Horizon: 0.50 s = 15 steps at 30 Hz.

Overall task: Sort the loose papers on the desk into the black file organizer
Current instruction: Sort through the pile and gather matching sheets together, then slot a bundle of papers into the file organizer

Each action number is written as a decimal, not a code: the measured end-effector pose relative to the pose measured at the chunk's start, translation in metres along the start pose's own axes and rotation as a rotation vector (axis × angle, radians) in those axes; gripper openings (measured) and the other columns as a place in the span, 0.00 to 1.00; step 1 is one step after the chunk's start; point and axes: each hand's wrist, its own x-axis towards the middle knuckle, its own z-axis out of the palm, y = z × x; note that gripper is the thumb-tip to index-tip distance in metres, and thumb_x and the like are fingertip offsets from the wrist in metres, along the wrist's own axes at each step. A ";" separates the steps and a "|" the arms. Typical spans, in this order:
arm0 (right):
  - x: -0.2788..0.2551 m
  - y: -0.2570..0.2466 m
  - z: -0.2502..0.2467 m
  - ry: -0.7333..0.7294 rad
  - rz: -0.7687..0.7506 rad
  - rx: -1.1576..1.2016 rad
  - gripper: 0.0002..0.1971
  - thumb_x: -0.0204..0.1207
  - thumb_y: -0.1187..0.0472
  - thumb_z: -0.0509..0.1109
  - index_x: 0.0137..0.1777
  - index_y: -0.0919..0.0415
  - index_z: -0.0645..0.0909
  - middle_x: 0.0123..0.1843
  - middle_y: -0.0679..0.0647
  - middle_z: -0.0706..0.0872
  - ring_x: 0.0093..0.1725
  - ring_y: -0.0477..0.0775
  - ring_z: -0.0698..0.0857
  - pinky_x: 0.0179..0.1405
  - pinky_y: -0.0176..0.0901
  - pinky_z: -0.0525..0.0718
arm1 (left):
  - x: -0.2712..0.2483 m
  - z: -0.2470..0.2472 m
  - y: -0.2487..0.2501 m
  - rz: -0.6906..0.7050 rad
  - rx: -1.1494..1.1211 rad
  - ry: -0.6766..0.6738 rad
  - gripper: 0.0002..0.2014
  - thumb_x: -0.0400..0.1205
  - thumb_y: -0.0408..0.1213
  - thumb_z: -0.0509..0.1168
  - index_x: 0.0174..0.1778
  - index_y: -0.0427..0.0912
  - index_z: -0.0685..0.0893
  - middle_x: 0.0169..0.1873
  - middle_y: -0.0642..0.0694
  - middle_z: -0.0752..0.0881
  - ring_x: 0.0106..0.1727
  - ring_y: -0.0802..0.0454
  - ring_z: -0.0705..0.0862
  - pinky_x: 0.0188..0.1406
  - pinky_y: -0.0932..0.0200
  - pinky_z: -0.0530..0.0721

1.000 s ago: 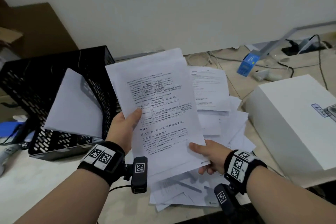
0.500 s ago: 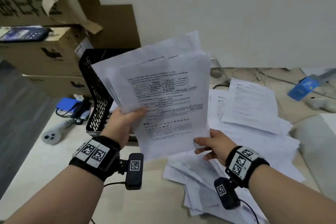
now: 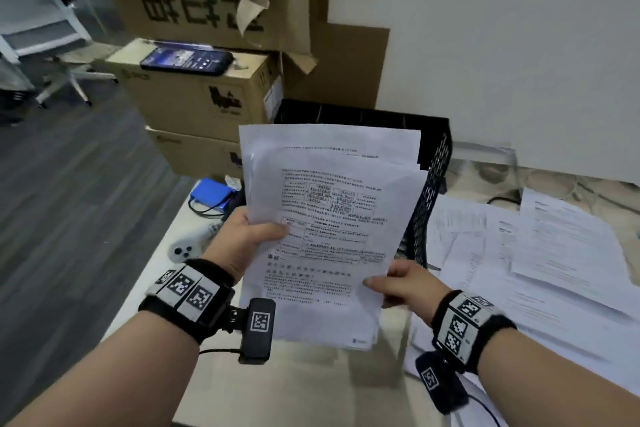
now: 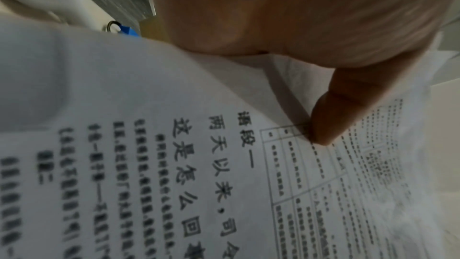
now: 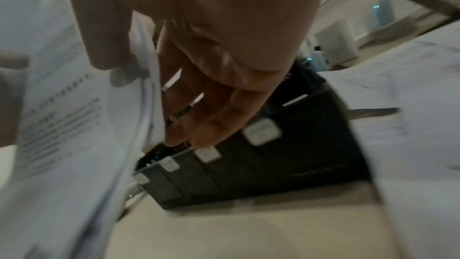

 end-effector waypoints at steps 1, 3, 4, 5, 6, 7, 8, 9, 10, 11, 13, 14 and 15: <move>0.005 -0.007 0.010 0.005 -0.026 0.039 0.12 0.78 0.69 0.75 0.61 0.62 0.89 0.58 0.58 0.93 0.55 0.56 0.92 0.50 0.46 0.90 | 0.001 -0.007 0.002 -0.014 0.012 -0.012 0.15 0.62 0.27 0.74 0.43 0.42 0.96 0.47 0.40 0.95 0.47 0.42 0.94 0.45 0.55 0.91; 0.016 -0.021 0.031 0.031 -0.088 0.095 0.14 0.77 0.68 0.75 0.62 0.65 0.87 0.61 0.61 0.92 0.60 0.61 0.91 0.60 0.53 0.90 | 0.006 -0.024 0.006 -0.037 0.038 -0.007 0.16 0.59 0.34 0.77 0.44 0.42 0.96 0.48 0.41 0.95 0.49 0.43 0.94 0.46 0.55 0.91; 0.021 -0.028 0.040 0.060 -0.114 0.113 0.14 0.76 0.67 0.76 0.61 0.61 0.88 0.61 0.59 0.92 0.61 0.61 0.90 0.62 0.54 0.89 | 0.009 -0.031 0.007 -0.037 0.061 0.024 0.17 0.60 0.36 0.77 0.45 0.43 0.95 0.48 0.43 0.95 0.50 0.43 0.93 0.47 0.55 0.91; 0.025 -0.035 0.047 0.095 -0.140 0.099 0.13 0.75 0.65 0.77 0.60 0.57 0.88 0.60 0.57 0.93 0.60 0.59 0.91 0.62 0.53 0.89 | 0.013 -0.035 0.008 -0.028 0.092 0.074 0.17 0.61 0.37 0.77 0.47 0.44 0.94 0.48 0.44 0.95 0.51 0.44 0.93 0.49 0.53 0.91; 0.029 -0.042 0.052 0.147 -0.164 0.059 0.11 0.76 0.62 0.77 0.58 0.54 0.89 0.59 0.55 0.93 0.59 0.56 0.92 0.62 0.52 0.89 | 0.018 -0.041 0.007 -0.005 0.143 0.135 0.17 0.64 0.39 0.78 0.50 0.45 0.93 0.49 0.45 0.95 0.52 0.44 0.93 0.52 0.51 0.90; 0.033 -0.049 0.056 0.213 -0.184 0.014 0.08 0.79 0.61 0.76 0.57 0.53 0.89 0.58 0.55 0.93 0.57 0.54 0.92 0.60 0.51 0.89 | 0.023 -0.046 0.006 0.020 0.194 0.197 0.16 0.68 0.38 0.77 0.52 0.46 0.92 0.50 0.45 0.95 0.53 0.44 0.92 0.54 0.50 0.89; 0.035 -0.056 0.058 0.287 -0.202 -0.009 0.06 0.80 0.61 0.74 0.56 0.53 0.89 0.57 0.54 0.93 0.54 0.51 0.93 0.57 0.49 0.91 | 0.028 -0.051 0.005 0.044 0.236 0.252 0.13 0.74 0.36 0.76 0.55 0.46 0.90 0.50 0.45 0.94 0.54 0.45 0.92 0.54 0.52 0.88; 0.037 -0.062 0.059 0.366 -0.215 -0.009 0.06 0.82 0.61 0.73 0.55 0.54 0.89 0.55 0.54 0.94 0.51 0.49 0.93 0.52 0.46 0.92 | 0.033 -0.057 0.001 0.050 0.282 0.301 0.12 0.77 0.34 0.75 0.57 0.46 0.88 0.51 0.47 0.93 0.54 0.48 0.91 0.52 0.57 0.86; 0.036 -0.068 0.059 0.437 -0.224 0.004 0.06 0.82 0.61 0.72 0.55 0.55 0.88 0.53 0.52 0.94 0.48 0.47 0.93 0.47 0.44 0.92 | 0.036 -0.061 -0.004 0.031 0.346 0.346 0.13 0.79 0.34 0.74 0.58 0.48 0.85 0.51 0.50 0.90 0.53 0.52 0.89 0.50 0.62 0.83; 0.036 -0.072 0.057 0.501 -0.231 0.000 0.06 0.83 0.61 0.71 0.55 0.56 0.88 0.51 0.51 0.94 0.46 0.48 0.93 0.45 0.44 0.92 | 0.038 -0.065 -0.009 -0.016 0.411 0.384 0.14 0.79 0.36 0.74 0.59 0.49 0.83 0.51 0.52 0.88 0.51 0.54 0.88 0.49 0.63 0.82; 0.034 -0.075 0.055 0.607 -0.251 -0.063 0.06 0.83 0.58 0.69 0.51 0.52 0.88 0.48 0.48 0.93 0.45 0.50 0.93 0.46 0.49 0.92 | 0.039 -0.069 -0.021 -0.138 0.516 0.363 0.12 0.79 0.41 0.74 0.57 0.48 0.84 0.48 0.53 0.87 0.49 0.50 0.87 0.48 0.56 0.83; 0.032 -0.076 0.055 0.648 -0.263 -0.093 0.06 0.83 0.57 0.69 0.48 0.49 0.88 0.47 0.46 0.93 0.45 0.50 0.92 0.47 0.48 0.91 | 0.038 -0.067 -0.025 -0.192 0.547 0.306 0.08 0.79 0.42 0.73 0.53 0.48 0.86 0.45 0.52 0.87 0.47 0.48 0.86 0.46 0.55 0.83; 0.031 -0.077 0.055 0.679 -0.276 -0.123 0.07 0.83 0.57 0.68 0.45 0.48 0.86 0.46 0.43 0.92 0.46 0.48 0.91 0.46 0.45 0.90 | 0.037 -0.064 -0.029 -0.243 0.569 0.234 0.04 0.81 0.41 0.71 0.50 0.48 0.86 0.42 0.51 0.87 0.44 0.48 0.86 0.40 0.57 0.81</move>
